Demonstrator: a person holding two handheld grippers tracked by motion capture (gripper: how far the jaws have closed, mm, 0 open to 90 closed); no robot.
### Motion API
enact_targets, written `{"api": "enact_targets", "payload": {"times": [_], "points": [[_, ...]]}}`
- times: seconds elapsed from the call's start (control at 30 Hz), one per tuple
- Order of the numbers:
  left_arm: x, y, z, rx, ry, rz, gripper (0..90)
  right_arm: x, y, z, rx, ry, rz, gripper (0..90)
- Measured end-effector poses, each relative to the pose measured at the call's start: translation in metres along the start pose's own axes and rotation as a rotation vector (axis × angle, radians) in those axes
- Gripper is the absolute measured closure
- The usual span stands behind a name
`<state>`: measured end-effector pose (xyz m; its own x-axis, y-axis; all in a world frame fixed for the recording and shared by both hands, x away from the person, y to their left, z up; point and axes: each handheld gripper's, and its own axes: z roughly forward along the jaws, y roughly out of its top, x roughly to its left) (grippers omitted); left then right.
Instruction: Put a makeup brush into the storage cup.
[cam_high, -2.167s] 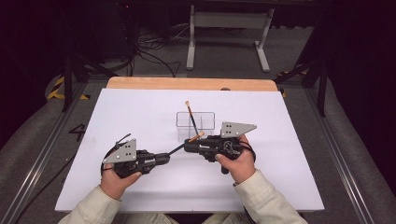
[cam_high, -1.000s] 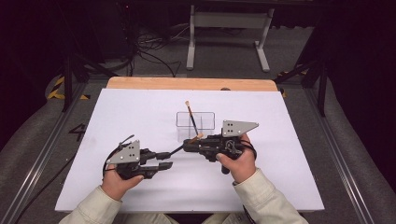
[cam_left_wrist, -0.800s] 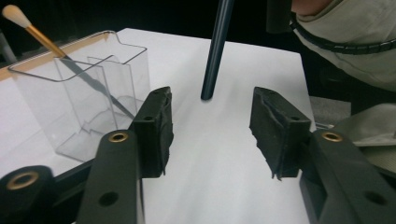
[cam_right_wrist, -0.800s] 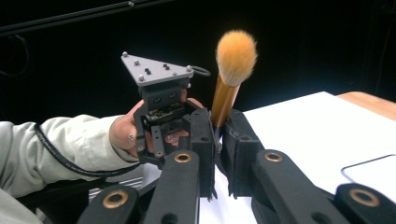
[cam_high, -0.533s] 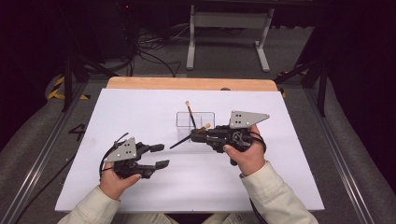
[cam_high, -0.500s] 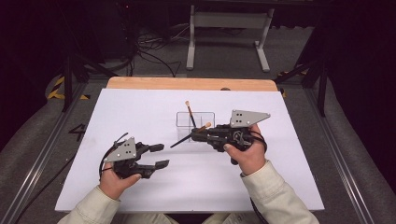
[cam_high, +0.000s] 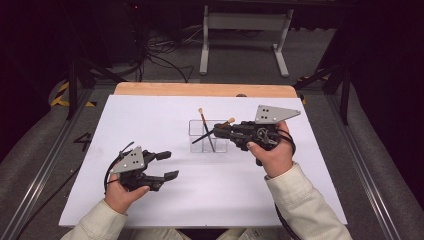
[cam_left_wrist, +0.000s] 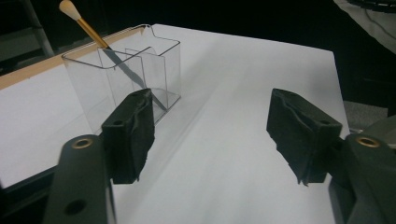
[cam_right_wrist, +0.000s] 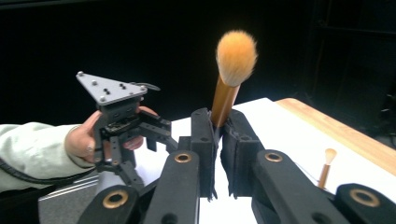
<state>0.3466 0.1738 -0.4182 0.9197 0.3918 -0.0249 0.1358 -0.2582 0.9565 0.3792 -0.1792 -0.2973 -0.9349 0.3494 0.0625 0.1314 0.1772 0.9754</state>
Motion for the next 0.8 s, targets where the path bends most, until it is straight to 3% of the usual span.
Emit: {"api": "enact_targets", "payload": {"times": [0.2, 0.5, 0.8], "points": [[0.002, 0.0, -0.001, -0.008, 0.039, -0.013, 19.5, -0.005, 0.006, -0.004, 0.011, -0.034, -0.003, 83.4], [0.005, -0.002, -0.003, -0.015, 0.044, -0.03, 18.3, -0.014, 0.015, -0.009, 0.029, -0.083, -0.004, 83.3], [0.007, -0.003, -0.006, -0.041, 0.068, -0.045, 12.2, -0.022, 0.024, -0.012, 0.083, -0.134, -0.006, 83.3]]}}
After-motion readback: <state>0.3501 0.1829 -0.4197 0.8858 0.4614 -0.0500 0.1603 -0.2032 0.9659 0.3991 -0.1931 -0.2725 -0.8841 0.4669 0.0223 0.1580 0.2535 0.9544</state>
